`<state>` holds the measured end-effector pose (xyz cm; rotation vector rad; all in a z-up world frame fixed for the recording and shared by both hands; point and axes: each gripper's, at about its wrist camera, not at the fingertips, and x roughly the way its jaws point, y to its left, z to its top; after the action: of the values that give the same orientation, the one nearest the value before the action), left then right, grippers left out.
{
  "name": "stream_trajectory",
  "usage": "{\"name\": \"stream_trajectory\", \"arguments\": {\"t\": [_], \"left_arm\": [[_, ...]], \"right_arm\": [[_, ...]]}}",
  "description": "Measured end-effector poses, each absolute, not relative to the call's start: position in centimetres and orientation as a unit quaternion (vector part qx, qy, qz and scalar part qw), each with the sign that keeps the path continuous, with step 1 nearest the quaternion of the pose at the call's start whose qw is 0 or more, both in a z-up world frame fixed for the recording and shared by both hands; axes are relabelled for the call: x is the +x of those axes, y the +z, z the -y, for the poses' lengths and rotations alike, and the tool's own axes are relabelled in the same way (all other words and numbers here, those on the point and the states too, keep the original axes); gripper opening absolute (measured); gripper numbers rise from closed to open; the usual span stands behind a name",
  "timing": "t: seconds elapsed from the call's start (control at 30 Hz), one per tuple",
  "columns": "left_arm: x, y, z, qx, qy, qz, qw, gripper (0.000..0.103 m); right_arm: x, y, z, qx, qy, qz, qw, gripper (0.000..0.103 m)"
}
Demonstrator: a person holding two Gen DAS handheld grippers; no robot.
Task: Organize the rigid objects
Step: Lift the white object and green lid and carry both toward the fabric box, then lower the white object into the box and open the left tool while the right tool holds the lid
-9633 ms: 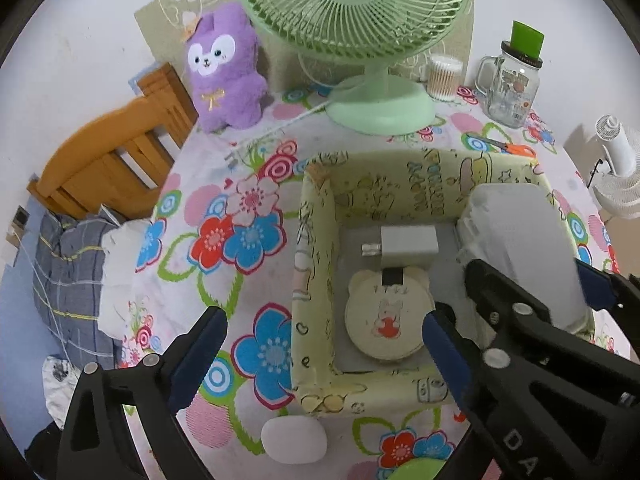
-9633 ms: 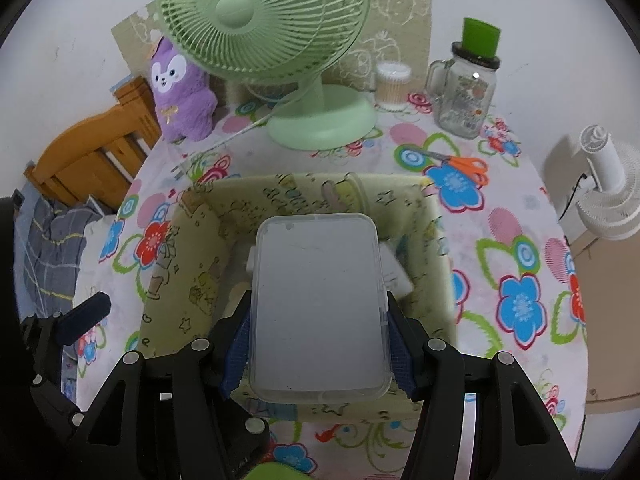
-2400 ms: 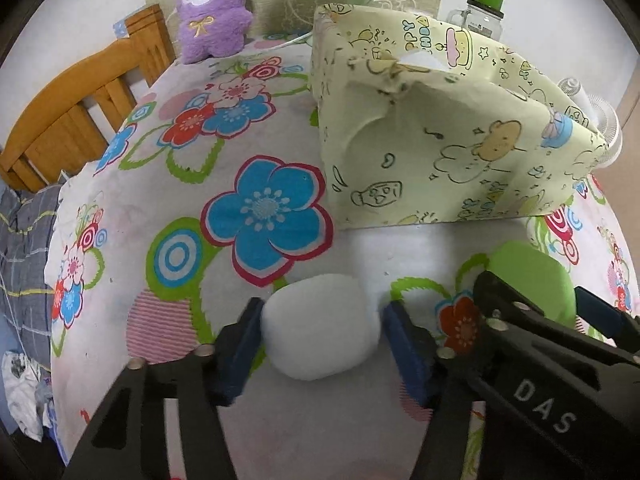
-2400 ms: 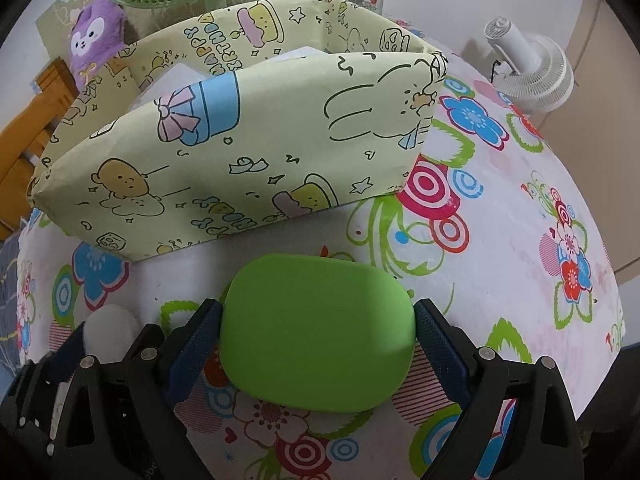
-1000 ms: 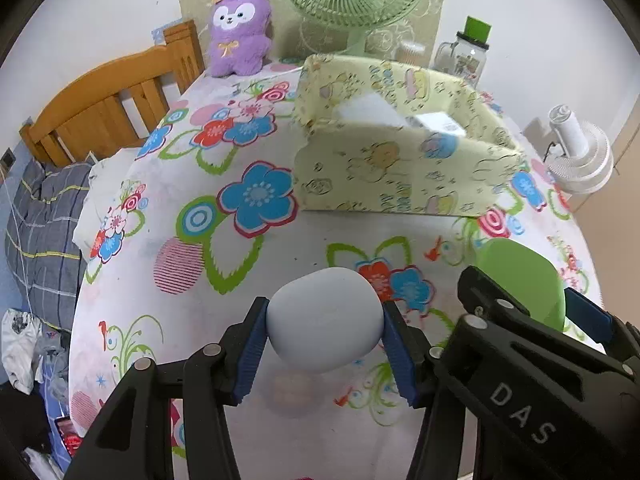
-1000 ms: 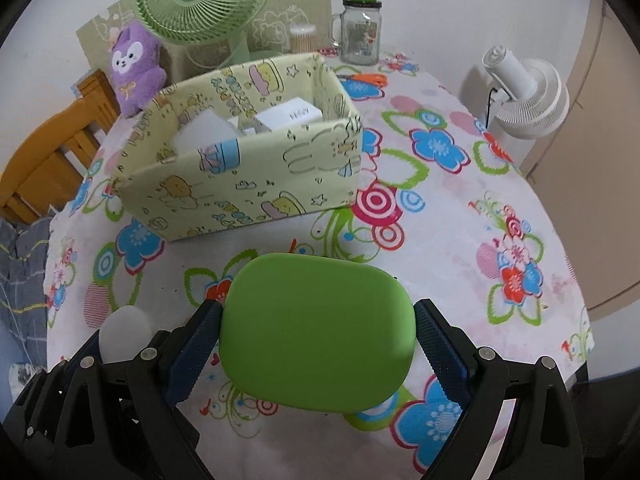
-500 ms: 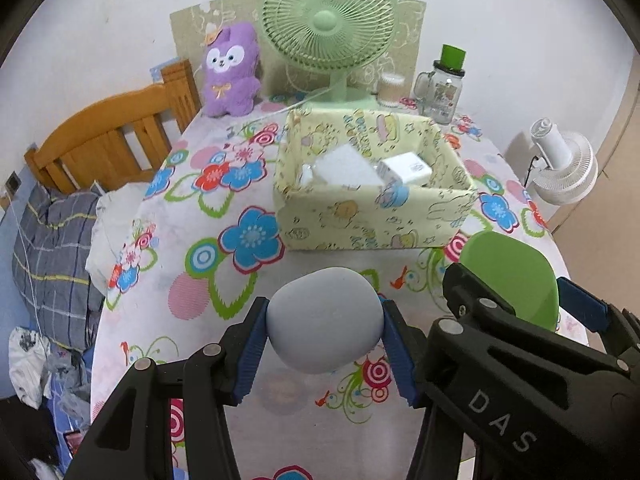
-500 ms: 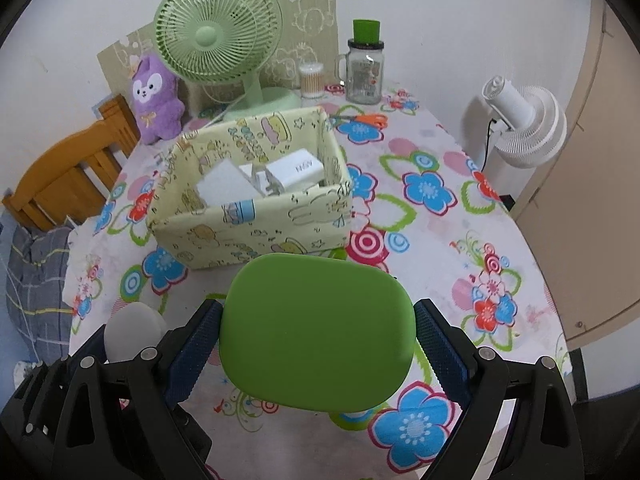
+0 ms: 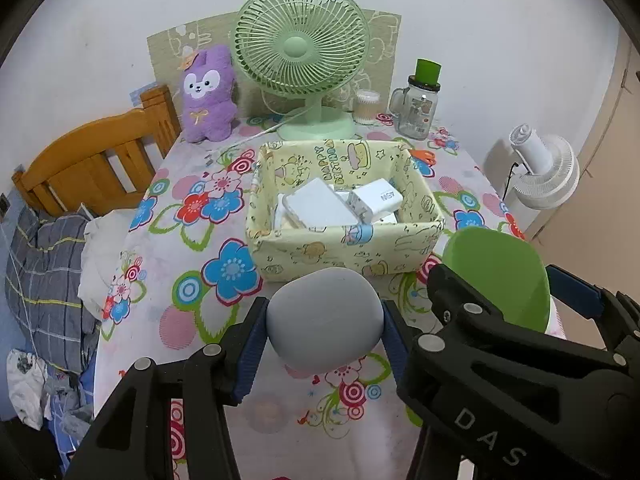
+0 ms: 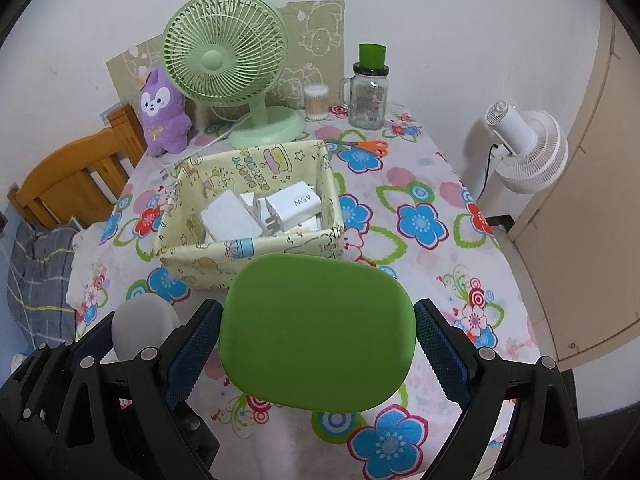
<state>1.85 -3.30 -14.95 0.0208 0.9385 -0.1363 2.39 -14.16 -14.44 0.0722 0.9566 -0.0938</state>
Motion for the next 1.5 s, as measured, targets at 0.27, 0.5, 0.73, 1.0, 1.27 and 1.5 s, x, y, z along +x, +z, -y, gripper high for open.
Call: {"name": "stream_trajectory", "arguments": {"t": [0.27,0.5,0.73,1.0,1.27,1.5], "left_arm": [[3.6,-13.6,3.7,0.012,-0.076,-0.443,0.893,0.057],[5.6,-12.7,3.8,0.01,-0.079,-0.436,0.896,0.057],[7.7,-12.6,3.8,0.006,-0.074,-0.442,0.894,0.057],[10.5,-12.9,4.2,0.002,-0.07,-0.447,0.892,0.057],[13.3,-14.0,4.2,0.0,-0.056,-0.458,0.887,0.057],[15.4,-15.2,4.4,0.003,-0.056,-0.47,0.881,0.057]], "right_arm": [[4.4,-12.8,14.2,0.024,-0.035,-0.448,0.893,0.096],[6.5,-12.0,14.3,0.022,-0.028,-0.443,0.896,0.096],[9.0,-12.0,14.2,0.014,-0.016,-0.449,0.893,0.096],[12.0,-12.3,14.0,0.01,-0.001,-0.458,0.889,0.096],[15.1,-13.8,13.8,0.006,0.013,-0.472,0.882,0.096],[17.3,-15.1,14.1,0.008,0.014,-0.483,0.875,0.096]]}}
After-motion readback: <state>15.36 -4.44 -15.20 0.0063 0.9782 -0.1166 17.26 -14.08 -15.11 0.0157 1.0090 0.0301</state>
